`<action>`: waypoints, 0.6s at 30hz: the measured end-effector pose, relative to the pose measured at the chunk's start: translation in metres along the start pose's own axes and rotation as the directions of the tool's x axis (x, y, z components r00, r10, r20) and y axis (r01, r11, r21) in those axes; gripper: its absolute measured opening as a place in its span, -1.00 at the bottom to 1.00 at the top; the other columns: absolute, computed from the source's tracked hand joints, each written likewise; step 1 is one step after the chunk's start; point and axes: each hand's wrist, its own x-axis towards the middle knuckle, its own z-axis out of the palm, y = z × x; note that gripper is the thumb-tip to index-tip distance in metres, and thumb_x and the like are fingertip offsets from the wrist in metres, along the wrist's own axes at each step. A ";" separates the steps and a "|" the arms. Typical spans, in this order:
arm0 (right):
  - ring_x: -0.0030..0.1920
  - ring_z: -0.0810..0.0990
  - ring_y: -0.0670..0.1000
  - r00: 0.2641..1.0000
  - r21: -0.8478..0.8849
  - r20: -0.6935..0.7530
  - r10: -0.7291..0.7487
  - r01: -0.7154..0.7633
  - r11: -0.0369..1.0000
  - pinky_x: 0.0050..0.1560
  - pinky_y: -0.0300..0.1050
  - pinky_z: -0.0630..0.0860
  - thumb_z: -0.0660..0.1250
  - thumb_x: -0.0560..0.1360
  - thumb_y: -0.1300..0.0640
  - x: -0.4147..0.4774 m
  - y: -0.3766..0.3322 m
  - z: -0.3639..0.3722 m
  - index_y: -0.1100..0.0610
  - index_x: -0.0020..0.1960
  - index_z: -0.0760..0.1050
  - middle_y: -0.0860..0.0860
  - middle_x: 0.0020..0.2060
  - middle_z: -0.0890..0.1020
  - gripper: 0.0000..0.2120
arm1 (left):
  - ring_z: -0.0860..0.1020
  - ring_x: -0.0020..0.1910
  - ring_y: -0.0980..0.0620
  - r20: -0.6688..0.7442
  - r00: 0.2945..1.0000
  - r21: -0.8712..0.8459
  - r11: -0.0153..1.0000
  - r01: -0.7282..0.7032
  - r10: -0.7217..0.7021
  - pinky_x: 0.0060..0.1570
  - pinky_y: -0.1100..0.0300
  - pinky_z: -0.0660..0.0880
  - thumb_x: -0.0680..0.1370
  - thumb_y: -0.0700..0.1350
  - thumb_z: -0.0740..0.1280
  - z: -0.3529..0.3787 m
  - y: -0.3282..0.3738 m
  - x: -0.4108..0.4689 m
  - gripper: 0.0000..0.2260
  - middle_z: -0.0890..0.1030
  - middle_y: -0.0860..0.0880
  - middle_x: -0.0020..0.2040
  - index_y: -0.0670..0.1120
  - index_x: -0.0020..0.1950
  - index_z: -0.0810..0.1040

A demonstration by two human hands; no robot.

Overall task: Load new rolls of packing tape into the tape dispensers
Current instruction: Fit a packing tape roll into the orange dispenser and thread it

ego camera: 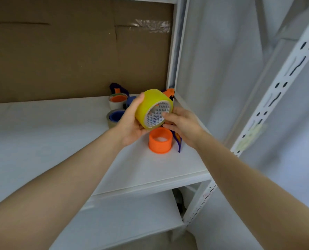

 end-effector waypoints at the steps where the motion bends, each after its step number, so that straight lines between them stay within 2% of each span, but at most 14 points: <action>1: 0.11 0.59 0.06 0.999 -0.041 -0.038 -0.020 0.019 0.999 0.05 -0.12 0.59 0.34 0.50 0.23 0.001 0.002 0.001 0.22 0.20 0.47 0.13 0.11 0.61 -0.72 | 0.56 0.21 -0.07 0.010 1.000 0.012 1.000 0.004 -0.004 0.18 0.03 0.51 0.38 0.30 0.33 -0.001 -0.003 -0.001 -0.37 0.59 -0.13 0.23 -0.05 0.33 0.48; 3: 0.06 0.62 0.10 0.993 -0.155 -0.085 -0.082 0.068 0.986 -0.03 -0.09 0.64 0.37 0.49 0.23 0.004 0.005 0.001 0.23 0.14 0.49 0.14 0.05 0.62 -0.77 | 0.56 0.21 -0.05 0.015 1.000 0.042 0.999 0.013 -0.013 0.16 0.05 0.52 0.35 0.32 0.33 -0.001 -0.006 -0.006 -0.32 0.58 -0.11 0.25 -0.03 0.34 0.46; 5: 0.04 0.63 0.15 0.979 -0.301 -0.113 -0.170 0.130 0.945 0.00 0.11 0.62 0.37 0.49 0.23 0.010 0.005 0.001 0.21 0.04 0.51 0.17 0.01 0.64 -0.85 | 0.57 0.19 -0.04 -0.023 0.999 0.101 0.995 0.025 -0.023 0.15 0.04 0.51 0.29 0.35 0.32 0.000 -0.007 -0.011 -0.28 0.58 -0.09 0.22 -0.01 0.34 0.45; 7: -0.01 0.64 0.19 0.957 -0.387 -0.133 -0.258 0.190 0.902 0.00 0.23 0.58 0.34 0.50 0.23 0.015 0.002 0.001 0.15 -0.07 0.52 0.20 -0.05 0.66 -0.98 | 0.57 0.16 -0.03 -0.093 0.996 0.166 0.986 0.009 0.006 0.12 0.04 0.53 0.32 0.34 0.30 0.001 -0.005 -0.013 -0.34 0.59 -0.08 0.20 0.02 0.32 0.45; 8: -0.03 0.63 0.19 0.946 -0.409 -0.137 -0.294 0.216 0.887 -0.02 0.26 0.57 0.32 0.50 0.22 0.018 0.000 0.002 0.11 -0.11 0.52 0.19 -0.10 0.66 -0.96 | 0.57 0.15 -0.03 -0.127 0.991 0.175 0.984 -0.020 0.042 0.07 0.05 0.54 0.39 0.30 0.29 0.002 -0.002 -0.015 -0.41 0.59 -0.08 0.20 0.02 0.32 0.45; 10: -0.11 0.63 0.18 0.929 -0.469 -0.129 -0.347 0.252 0.847 -0.09 0.24 0.58 0.32 0.50 0.20 0.020 -0.004 0.002 0.07 -0.17 0.52 0.13 -0.23 0.64 -0.91 | 0.57 0.14 -0.01 -0.191 0.976 0.160 0.984 -0.077 0.107 -0.05 0.10 0.56 0.49 0.21 0.28 0.006 0.004 -0.019 -0.54 0.59 -0.07 0.20 0.01 0.30 0.48; 12: -0.21 0.61 0.16 0.918 -0.558 -0.094 -0.385 0.272 0.784 -0.15 0.19 0.57 0.34 0.49 0.17 0.021 -0.009 0.000 0.10 -0.22 0.53 0.09 -0.34 0.60 -0.89 | 0.58 0.10 0.02 -0.221 0.962 0.238 0.966 -0.105 0.159 -0.10 0.13 0.56 0.49 0.17 0.31 0.011 0.005 -0.023 -0.62 0.62 -0.05 0.13 0.02 0.23 0.53; 14: -0.20 0.61 0.20 0.916 -0.583 -0.070 -0.394 0.282 0.762 -0.14 0.18 0.57 0.38 0.46 0.14 0.021 -0.013 -0.001 0.21 -0.21 0.58 0.16 -0.31 0.64 -0.86 | 0.61 0.04 0.03 -0.256 0.944 0.375 0.921 -0.103 0.210 -0.13 0.14 0.57 0.47 0.09 0.39 0.016 0.003 -0.025 -0.72 0.64 -0.05 0.06 0.01 0.13 0.57; 15: -0.17 0.63 0.20 0.923 -0.556 -0.064 -0.380 0.284 0.781 -0.10 0.17 0.58 0.39 0.45 0.14 0.021 -0.014 -0.001 0.23 -0.17 0.61 0.18 -0.26 0.66 -0.86 | 0.64 -0.02 0.01 -0.293 0.930 0.390 0.916 -0.094 0.221 -0.16 0.13 0.58 0.47 0.03 0.41 0.018 0.001 -0.024 -0.73 0.65 -0.08 0.04 -0.02 0.13 0.56; 18: -0.07 0.63 0.07 0.967 -0.427 0.010 -0.256 0.235 0.873 0.04 0.02 0.58 0.36 0.49 0.17 0.020 -0.019 -0.003 0.12 -0.04 0.62 0.07 -0.15 0.66 -0.91 | 0.64 -0.14 -0.02 -0.372 0.923 0.198 0.980 -0.030 0.103 -0.22 0.10 0.59 0.53 -0.03 0.33 0.024 -0.005 -0.024 -0.71 0.65 -0.13 -0.04 -0.10 0.22 0.49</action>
